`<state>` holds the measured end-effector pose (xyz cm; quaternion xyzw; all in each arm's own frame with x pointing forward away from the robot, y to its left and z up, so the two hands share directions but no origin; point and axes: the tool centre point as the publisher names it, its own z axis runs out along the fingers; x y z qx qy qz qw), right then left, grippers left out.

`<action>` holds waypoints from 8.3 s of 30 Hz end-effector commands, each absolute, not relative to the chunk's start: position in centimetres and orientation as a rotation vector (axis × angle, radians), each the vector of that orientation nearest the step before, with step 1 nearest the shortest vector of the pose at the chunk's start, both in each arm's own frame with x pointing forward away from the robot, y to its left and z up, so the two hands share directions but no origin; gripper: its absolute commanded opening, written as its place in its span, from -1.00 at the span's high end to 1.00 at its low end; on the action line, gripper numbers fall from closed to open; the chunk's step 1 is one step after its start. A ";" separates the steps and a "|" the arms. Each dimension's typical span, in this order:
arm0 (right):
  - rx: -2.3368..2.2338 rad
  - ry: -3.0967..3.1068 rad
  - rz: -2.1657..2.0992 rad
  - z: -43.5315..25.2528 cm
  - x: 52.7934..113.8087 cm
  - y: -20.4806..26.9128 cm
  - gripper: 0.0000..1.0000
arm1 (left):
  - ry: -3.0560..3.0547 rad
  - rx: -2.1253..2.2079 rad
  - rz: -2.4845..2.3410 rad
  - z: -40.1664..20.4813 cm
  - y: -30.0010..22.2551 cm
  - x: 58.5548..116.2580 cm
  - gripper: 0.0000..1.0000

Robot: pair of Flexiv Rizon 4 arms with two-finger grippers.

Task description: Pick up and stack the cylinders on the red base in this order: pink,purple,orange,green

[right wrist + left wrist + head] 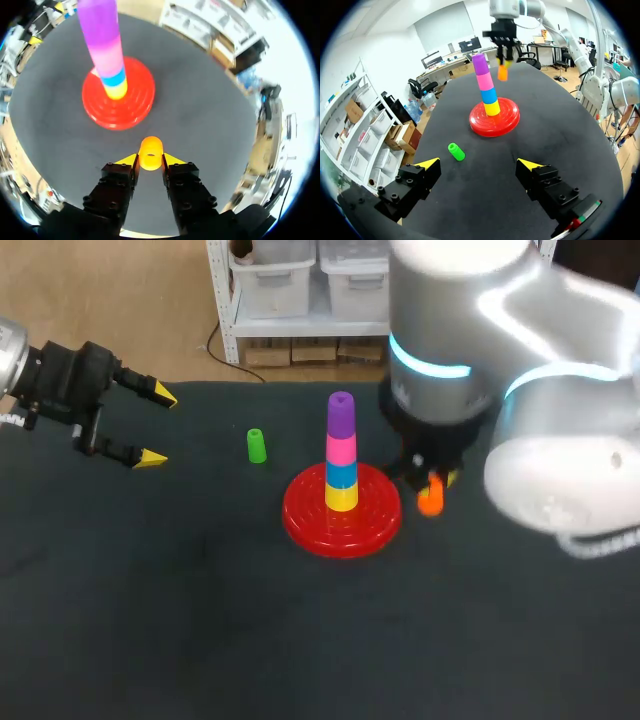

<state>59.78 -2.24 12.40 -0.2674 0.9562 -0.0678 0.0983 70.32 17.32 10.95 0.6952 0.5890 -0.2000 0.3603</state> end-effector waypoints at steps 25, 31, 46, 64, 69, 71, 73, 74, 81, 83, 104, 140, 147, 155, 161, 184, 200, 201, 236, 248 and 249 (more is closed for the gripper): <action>-1.865 2.455 0.165 26.6 69.8 8.5 1.00 | 1.514 1.789 -0.511 10.9 17.4 70.2 -1.00; -1.813 2.515 0.138 26.2 67.2 8.0 1.00 | 1.514 1.789 -0.511 10.9 17.4 70.2 -1.00; -1.817 2.587 0.057 24.0 66.4 8.0 1.00 | 1.514 1.789 -0.511 10.9 17.4 70.2 -1.00; -1.744 2.627 0.023 22.9 66.0 7.4 1.00 | 1.514 1.789 -0.511 10.9 17.4 70.2 -1.00; -1.736 2.634 0.027 22.9 66.1 7.3 1.00 | 1.514 1.789 -0.511 10.9 17.4 70.2 -1.00; -1.745 2.636 0.041 22.6 66.3 7.4 1.00 | 1.514 1.789 -0.511 10.9 17.4 70.2 -1.00; -1.754 2.636 0.050 22.3 66.6 7.6 1.00 | 1.514 1.789 -0.511 10.9 17.4 70.2 -1.00; -1.756 2.634 0.052 22.2 66.7 7.7 1.00 | 1.514 1.789 -0.511 10.9 17.4 70.2 -1.00; -1.750 2.640 0.021 22.2 67.4 7.4 1.00 | 1.514 1.789 -0.511 10.9 17.4 70.2 -1.00; -1.745 2.644 0.005 22.4 67.6 7.2 1.00 | 1.514 1.789 -0.511 10.9 17.4 70.2 -1.00; -1.887 2.385 0.064 23.0 74.8 16.1 -1.00 | 1.514 1.789 -0.511 10.9 17.4 70.2 -1.00; -1.877 2.587 0.051 6.6 76.8 21.7 -1.00 | 1.514 1.789 -0.511 10.9 17.4 70.2 -1.00; -1.853 2.655 0.058 5.3 78.4 21.7 -1.00 | 1.514 1.789 -0.511 10.9 17.4 70.2 -1.00; -1.855 2.691 0.048 4.0 79.7 21.8 -1.00 | 1.514 1.789 -0.511 10.9 17.4 70.2 -1.00; -1.889 2.709 0.025 3.8 80.6 22.0 -1.00 | 1.514 1.789 -0.511 10.9 17.4 70.2 -1.00; -1.974 2.794 0.007 2.5 79.7 22.1 -1.00 | 1.514 1.789 -0.511 10.9 17.4 70.2 -1.00; -2.048 2.792 -0.060 2.6 80.1 22.0 -0.49 | 1.514 1.789 -0.511 10.9 17.4 70.2 -1.00; -2.051 2.791 -0.060 2.5 80.1 22.1 -0.46 | 1.514 1.789 -0.511 10.9 17.4 70.2 -1.00; -2.111 2.822 -0.351 3.2 80.5 21.4 1.00 | 1.514 1.789 -0.511 10.9 17.4 70.2 -1.00; -1.847 2.565 -0.310 17.9 78.7 18.6 1.00 | 1.514 1.789 -0.511 10.9 17.4 70.2 -1.00; -1.818 2.542 -0.285 19.5 78.2 18.1 1.00 | 1.514 1.789 -0.511 10.9 17.4 70.2 -1.00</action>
